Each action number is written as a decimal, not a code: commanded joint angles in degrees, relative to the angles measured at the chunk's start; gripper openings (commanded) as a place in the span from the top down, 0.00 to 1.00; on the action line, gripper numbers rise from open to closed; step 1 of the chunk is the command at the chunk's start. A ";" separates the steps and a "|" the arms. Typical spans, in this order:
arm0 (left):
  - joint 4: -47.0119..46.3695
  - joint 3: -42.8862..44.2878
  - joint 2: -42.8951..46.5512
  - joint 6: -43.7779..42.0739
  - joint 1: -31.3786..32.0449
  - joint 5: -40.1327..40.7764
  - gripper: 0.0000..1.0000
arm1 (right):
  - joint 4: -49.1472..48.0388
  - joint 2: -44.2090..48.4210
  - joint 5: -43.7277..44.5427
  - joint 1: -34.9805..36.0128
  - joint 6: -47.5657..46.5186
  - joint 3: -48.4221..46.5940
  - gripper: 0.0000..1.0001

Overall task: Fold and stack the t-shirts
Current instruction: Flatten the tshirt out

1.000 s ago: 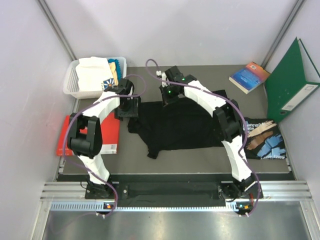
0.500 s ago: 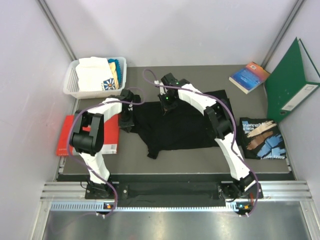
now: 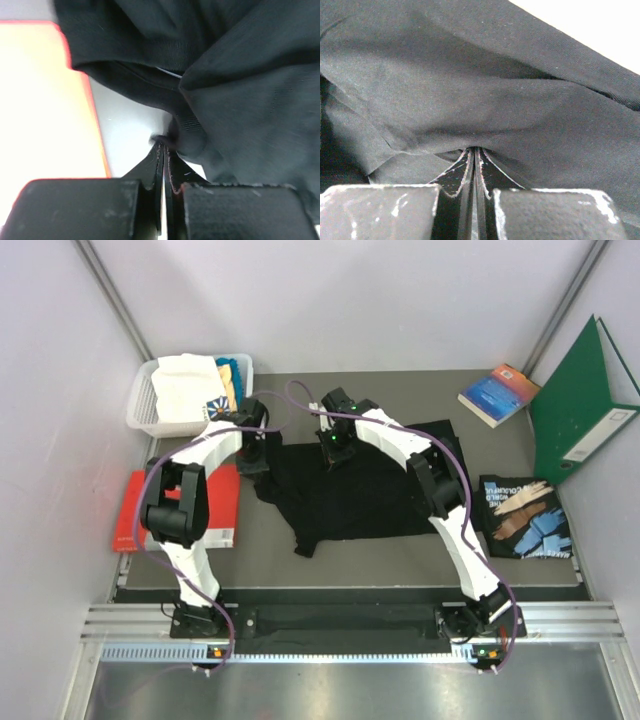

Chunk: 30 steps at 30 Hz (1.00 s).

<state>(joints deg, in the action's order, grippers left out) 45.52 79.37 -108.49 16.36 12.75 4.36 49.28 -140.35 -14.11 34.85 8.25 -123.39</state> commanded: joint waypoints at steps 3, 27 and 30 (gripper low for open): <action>1.76 8.50 6.71 1.22 -1.42 -0.75 1.00 | -0.41 -2.12 3.04 -1.19 0.89 0.08 1.00; -9.12 -10.46 6.54 3.15 -1.42 -6.64 0.32 | 0.12 -0.89 2.60 -3.21 -0.43 2.54 1.00; -12.11 -11.43 4.52 3.06 -1.42 -6.82 0.33 | 0.03 -0.80 2.25 -3.47 -0.52 2.72 1.00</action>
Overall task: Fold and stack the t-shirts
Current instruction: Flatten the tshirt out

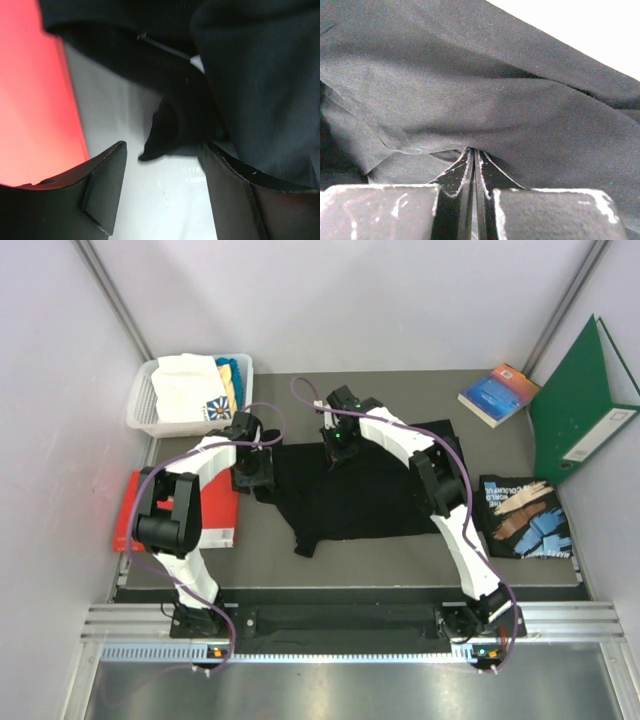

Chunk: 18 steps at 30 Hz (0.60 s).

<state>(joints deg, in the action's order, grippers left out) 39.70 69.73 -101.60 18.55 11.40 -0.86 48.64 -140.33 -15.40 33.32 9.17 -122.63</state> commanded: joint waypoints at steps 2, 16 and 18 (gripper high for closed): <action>-8.31 -1.97 -4.03 1.05 -0.06 -1.77 0.36 | 0.75 -0.82 3.45 -2.03 -1.52 2.04 1.00; 3.17 7.08 -0.27 -1.58 -0.15 2.88 1.00 | 0.93 -1.87 3.18 -2.21 -1.35 1.60 1.00; 5.46 9.01 0.79 -1.06 -0.15 3.76 1.00 | 1.02 -2.22 3.27 -2.21 -1.17 1.43 1.00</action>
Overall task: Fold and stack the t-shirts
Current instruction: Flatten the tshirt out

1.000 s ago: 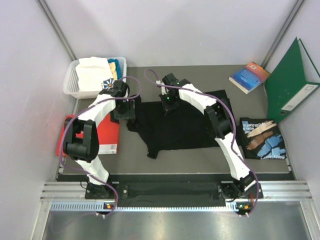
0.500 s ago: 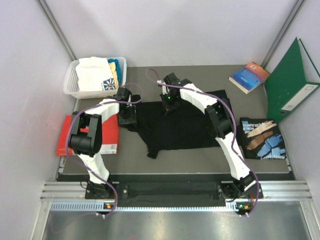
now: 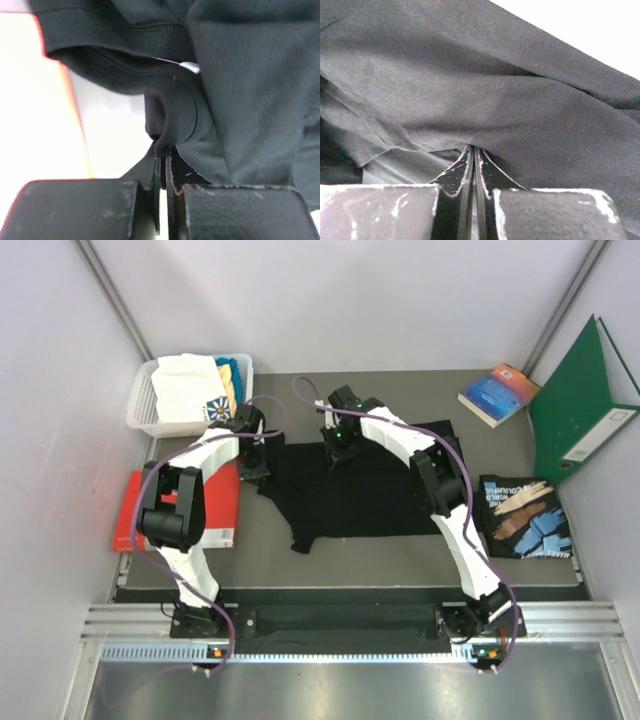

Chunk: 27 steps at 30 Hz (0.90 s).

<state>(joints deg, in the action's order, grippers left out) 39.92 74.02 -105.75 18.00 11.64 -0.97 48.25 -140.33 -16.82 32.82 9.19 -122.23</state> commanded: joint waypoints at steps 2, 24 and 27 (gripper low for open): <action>8.49 6.13 5.47 0.02 -0.39 3.96 1.00 | 1.23 -2.31 4.60 -1.71 -1.11 1.03 1.00; 15.53 6.22 9.42 -1.39 -1.97 1.51 1.00 | 1.15 -3.72 4.07 -1.79 -0.40 0.68 0.99; 17.64 10.00 11.79 -0.69 -3.11 -2.88 1.00 | 1.41 -3.98 4.16 -1.70 -0.31 0.51 0.99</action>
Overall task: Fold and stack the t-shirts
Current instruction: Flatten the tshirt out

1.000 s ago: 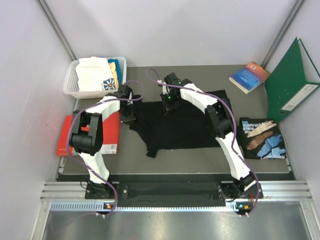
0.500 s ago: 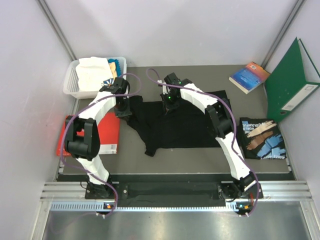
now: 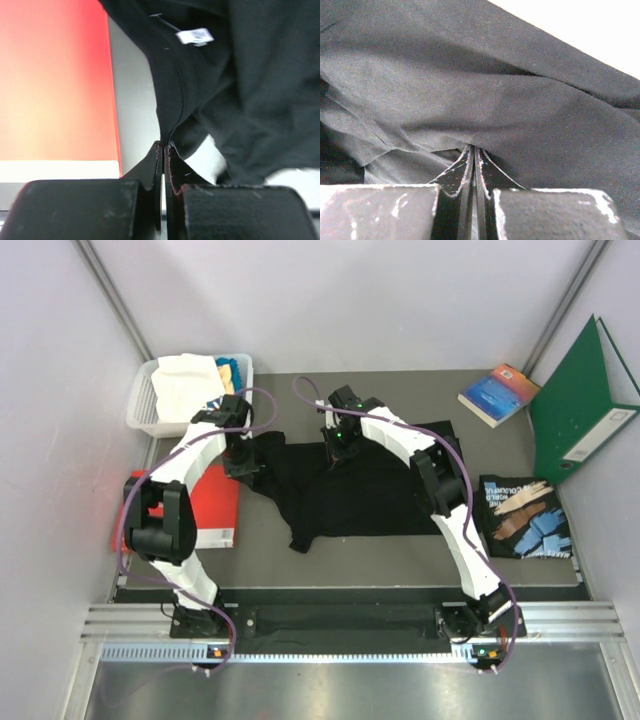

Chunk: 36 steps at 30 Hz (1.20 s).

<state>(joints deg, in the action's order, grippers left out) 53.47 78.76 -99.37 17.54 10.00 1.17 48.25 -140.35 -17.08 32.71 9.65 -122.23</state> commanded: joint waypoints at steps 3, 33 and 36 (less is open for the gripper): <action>4.01 7.81 8.40 2.31 -4.45 -14.07 1.00 | 1.58 -4.14 4.60 -1.68 -0.77 0.42 1.00; 6.12 14.76 -3.27 3.56 -24.06 10.26 0.88 | 0.71 -1.33 6.45 -1.60 -1.91 5.69 0.99; 8.65 14.84 -6.17 4.42 -24.15 8.68 0.32 | 0.88 -1.76 6.53 -1.59 -2.18 5.26 0.99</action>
<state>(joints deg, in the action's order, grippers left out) 62.83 93.58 -103.53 21.63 -11.49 3.86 44.69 -139.24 -18.48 32.62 10.04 -119.24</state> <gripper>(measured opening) 0.427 0.012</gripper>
